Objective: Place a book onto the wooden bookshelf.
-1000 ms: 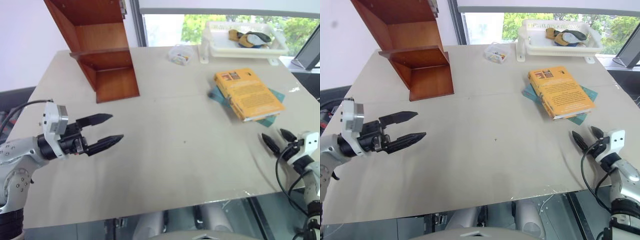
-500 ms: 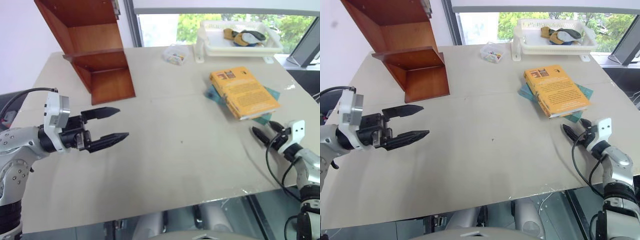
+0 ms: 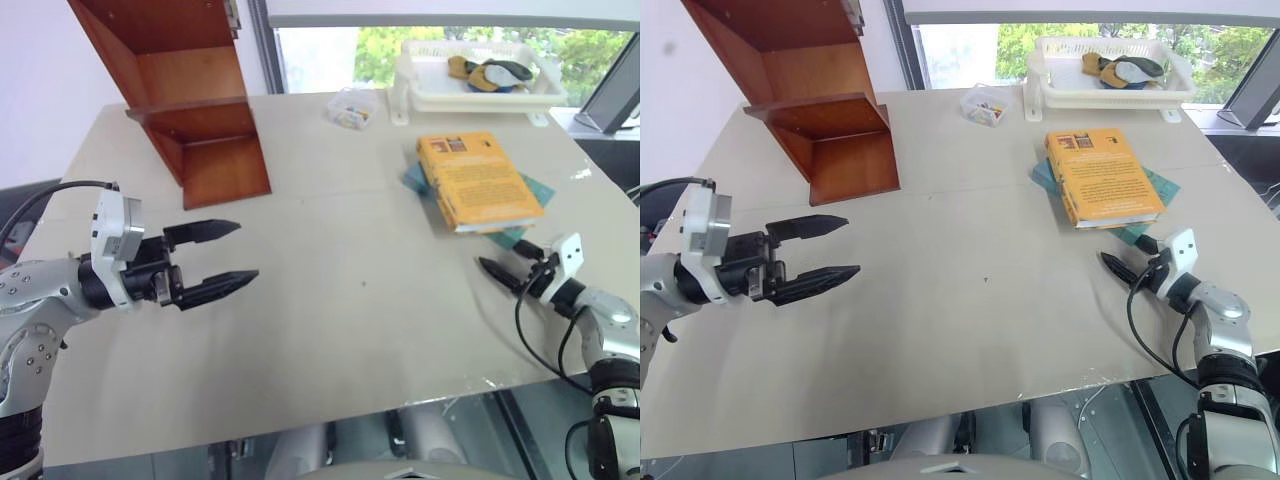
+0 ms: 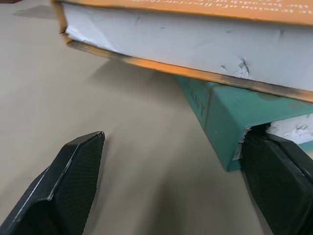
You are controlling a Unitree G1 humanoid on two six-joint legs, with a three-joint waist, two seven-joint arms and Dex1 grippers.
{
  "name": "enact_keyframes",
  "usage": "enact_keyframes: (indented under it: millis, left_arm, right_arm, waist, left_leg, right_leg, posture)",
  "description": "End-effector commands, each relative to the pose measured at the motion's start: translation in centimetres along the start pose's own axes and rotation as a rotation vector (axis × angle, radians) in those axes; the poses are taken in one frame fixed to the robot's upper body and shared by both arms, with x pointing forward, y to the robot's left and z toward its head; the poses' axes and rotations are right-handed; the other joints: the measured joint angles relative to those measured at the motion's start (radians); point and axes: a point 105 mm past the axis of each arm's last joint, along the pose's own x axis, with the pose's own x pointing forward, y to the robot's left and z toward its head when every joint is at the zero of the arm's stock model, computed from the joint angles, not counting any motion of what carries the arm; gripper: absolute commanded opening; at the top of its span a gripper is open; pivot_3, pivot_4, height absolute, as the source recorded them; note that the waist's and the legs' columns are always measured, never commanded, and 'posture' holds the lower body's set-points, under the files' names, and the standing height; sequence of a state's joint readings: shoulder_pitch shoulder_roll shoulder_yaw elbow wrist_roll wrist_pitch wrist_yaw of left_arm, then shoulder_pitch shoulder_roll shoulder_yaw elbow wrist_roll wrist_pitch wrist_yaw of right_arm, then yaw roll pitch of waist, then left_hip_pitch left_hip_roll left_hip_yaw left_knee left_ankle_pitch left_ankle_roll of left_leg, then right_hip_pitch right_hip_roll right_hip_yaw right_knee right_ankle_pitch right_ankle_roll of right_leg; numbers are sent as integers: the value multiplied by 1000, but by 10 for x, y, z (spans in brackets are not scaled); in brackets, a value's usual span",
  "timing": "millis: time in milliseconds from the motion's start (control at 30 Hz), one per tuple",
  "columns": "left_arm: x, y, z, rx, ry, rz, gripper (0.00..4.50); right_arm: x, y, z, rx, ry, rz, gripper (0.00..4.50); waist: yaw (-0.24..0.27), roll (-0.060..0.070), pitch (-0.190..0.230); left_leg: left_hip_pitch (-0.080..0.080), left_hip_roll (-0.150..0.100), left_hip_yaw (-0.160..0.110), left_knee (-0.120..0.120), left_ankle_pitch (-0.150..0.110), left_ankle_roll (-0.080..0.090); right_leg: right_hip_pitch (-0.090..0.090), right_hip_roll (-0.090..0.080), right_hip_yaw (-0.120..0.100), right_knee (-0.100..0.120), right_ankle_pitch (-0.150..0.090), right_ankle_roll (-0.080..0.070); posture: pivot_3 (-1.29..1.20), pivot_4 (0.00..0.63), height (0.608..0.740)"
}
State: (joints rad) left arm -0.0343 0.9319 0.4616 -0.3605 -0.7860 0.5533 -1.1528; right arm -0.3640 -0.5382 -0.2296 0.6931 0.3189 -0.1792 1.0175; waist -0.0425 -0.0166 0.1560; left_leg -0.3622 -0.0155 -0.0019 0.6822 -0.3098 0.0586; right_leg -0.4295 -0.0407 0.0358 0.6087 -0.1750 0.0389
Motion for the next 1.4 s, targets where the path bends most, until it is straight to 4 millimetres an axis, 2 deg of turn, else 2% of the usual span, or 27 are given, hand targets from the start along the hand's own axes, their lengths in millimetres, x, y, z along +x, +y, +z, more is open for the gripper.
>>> enact_keyframes:
  millis: [33, 433, 733, 967, 1133, 1200, 1233, 1333, 1400]
  left_arm:
    - [-1, -1, 7, 53, 4, 7, 4417]
    - [-2, 2, 5, 53, 12, 13, 4417]
    - [-2, 4, 4, 56, 12, 10, 4417]
    - [-2, 5, 4, 58, 18, 6, 4417]
    - [-1, 6, 3, 58, 24, 3, 4417]
    - [-1, 7, 3, 60, 24, -1, 4417]
    - [0, 8, 3, 60, 25, -3, 4417]
    - [0, 9, 3, 62, 24, -8, 4417]
    - [1, 9, 3, 63, 22, -12, 4417]
  right_arm:
    - [9, 17, 3, -39, -13, 89, 4500]
    - [13, 68, -2, -109, -17, 297, 4500]
    - [0, 110, 0, -116, -7, 451, 4500]
    - [-21, 139, 1, -106, 18, 563, 4500]
    - [-53, 168, 11, 3, 52, 711, 4500]
    - [-58, 164, 15, 17, 50, 658, 4500]
    - [-57, 153, 15, 15, 57, 579, 4500]
    - [-60, 115, 12, -22, 79, 366, 4500]
    - [-64, 78, 14, -39, 62, 173, 4500]
  waist:
    - [0, 0, 0]
    - [3, 1, 1]
    - [9, 2, 1]
    - [24, 5, 3]
    - [38, 8, 5]
    - [39, 7, 5]
    - [39, 7, 6]
    - [37, 6, 6]
    - [36, 6, 6]
  left_leg:
    - [0, 0, 0, 0, 0, 0]
    - [0, 0, -2, -1, 0, -1]
    - [-1, 0, -5, -2, 1, -2]
    - [-1, 0, -5, -3, 1, -2]
    - [-2, -1, -5, -3, 1, -2]
    - [-2, -1, -5, -2, 1, -2]
    - [-2, -1, -5, -2, 1, -2]
    - [-2, 0, -4, 0, 1, -2]
    - [-2, 0, -4, 0, 1, -2]
  right_leg:
    - [0, 0, 0, 0, 0, 0]
    - [0, 0, -2, 0, 0, 0]
    - [0, -1, -5, 0, -1, -1]
    - [0, -1, -6, 0, -1, -1]
    - [-1, -1, -10, -1, -1, -1]
    - [0, -1, -10, -1, -2, -1]
    - [0, -1, -10, -1, -2, -1]
    - [0, 1, -10, 0, -2, 0]
    - [0, 1, -10, 0, -3, 2]
  posture:
    - [0, 150, 740]
    - [0, 150, 740]
    - [0, 150, 740]
    - [0, 150, 740]
    - [0, 150, 740]
    - [0, 150, 740]
    - [0, 150, 740]
    - [0, 150, 740]
    - [0, 150, 740]
